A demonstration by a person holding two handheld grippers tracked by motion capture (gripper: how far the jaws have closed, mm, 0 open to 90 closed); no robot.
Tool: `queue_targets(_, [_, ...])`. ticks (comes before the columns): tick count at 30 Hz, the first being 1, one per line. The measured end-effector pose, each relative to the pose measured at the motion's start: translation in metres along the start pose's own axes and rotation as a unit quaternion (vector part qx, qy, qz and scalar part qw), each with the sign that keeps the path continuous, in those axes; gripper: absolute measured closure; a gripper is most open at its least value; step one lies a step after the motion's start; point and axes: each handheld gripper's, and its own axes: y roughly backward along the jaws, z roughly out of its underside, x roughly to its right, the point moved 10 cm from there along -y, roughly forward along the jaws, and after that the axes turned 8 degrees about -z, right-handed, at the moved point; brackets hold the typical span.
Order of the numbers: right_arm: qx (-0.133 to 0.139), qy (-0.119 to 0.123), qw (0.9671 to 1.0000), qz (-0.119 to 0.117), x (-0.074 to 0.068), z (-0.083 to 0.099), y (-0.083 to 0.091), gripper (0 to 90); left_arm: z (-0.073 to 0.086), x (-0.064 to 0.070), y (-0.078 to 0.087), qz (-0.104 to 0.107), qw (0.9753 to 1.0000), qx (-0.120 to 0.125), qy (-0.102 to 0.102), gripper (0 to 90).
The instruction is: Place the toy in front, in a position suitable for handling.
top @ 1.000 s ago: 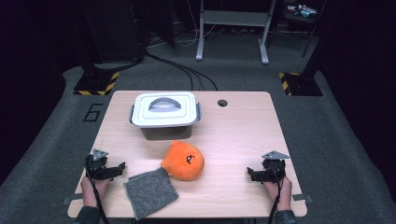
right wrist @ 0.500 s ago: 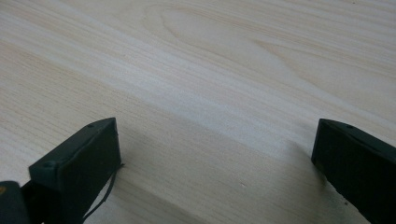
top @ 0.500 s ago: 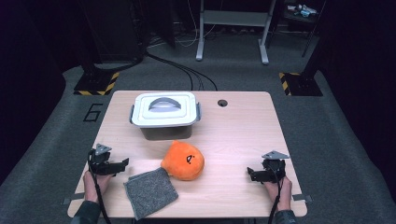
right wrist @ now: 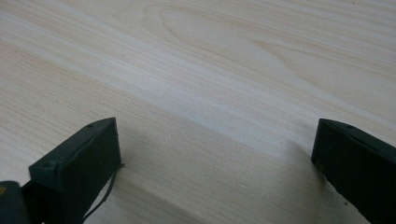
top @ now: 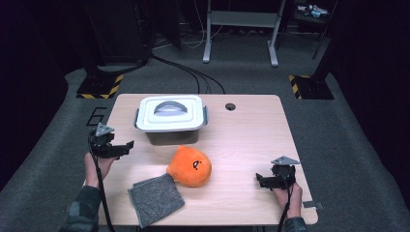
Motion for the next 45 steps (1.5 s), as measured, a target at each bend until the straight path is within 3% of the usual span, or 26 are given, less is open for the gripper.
queue_targets(5, [0.0, -0.003, 1.0, 0.002, 0.0, 0.0, 0.0, 0.7, -0.037, -0.004, -0.009, -0.006, 1.0, 0.004, -0.003, 13.7])
queue_targets(12, [-0.001, 0.0, 1.0, 0.002, 0.0, 0.001, 0.001, 1.4, -0.067, -0.003, -0.026, -0.007, 0.9999, 0.009, 0.007, 15.5])
queue_targets(17, [0.0, 0.001, 1.0, 0.002, 0.0, 0.0, 0.001, 1.6, -0.088, 0.002, -0.049, -0.013, 0.9996, 0.013, 0.019, 24.5])
queue_targets(19, [0.0, 0.001, 1.0, 0.002, 0.0, 0.0, 0.001, 1.6, -0.092, 0.004, -0.056, -0.015, 0.9994, 0.008, 0.032, 29.7])
queue_targets(24, [0.001, 0.001, 1.0, 0.002, 0.001, 0.0, 0.001, 1.9, -0.091, 0.005, -0.072, -0.023, 0.9993, -0.015, 0.024, 37.8])
queue_targets(30, [0.001, 0.001, 1.0, 0.002, 0.001, 0.0, 0.001, 2.0, -0.092, 0.012, -0.078, 0.0, 0.9988, -0.01, 0.047, 59.4])
queue_targets(31, [0.001, 0.001, 1.0, 0.002, 0.001, 0.0, 0.001, 2.0, -0.092, 0.013, -0.078, -0.013, 0.9993, -0.008, 0.035, 60.9])
queue_targets(36, [0.001, 0.002, 1.0, 0.003, 0.001, 0.0, 0.001, 2.1, -0.092, 0.015, -0.077, -0.037, 0.9989, -0.007, 0.028, 63.6])
queue_targets(39, [0.002, 0.002, 1.0, 0.003, 0.001, 0.0, 0.001, 2.3, -0.093, 0.018, -0.076, -0.063, 0.998, -0.005, 0.005, 64.8])
queue_targets(45, [0.002, 0.002, 1.0, 0.003, 0.001, 0.0, 0.001, 2.3, -0.094, 0.02, -0.076, -0.085, 0.9963, -0.005, -0.011, 67.1])
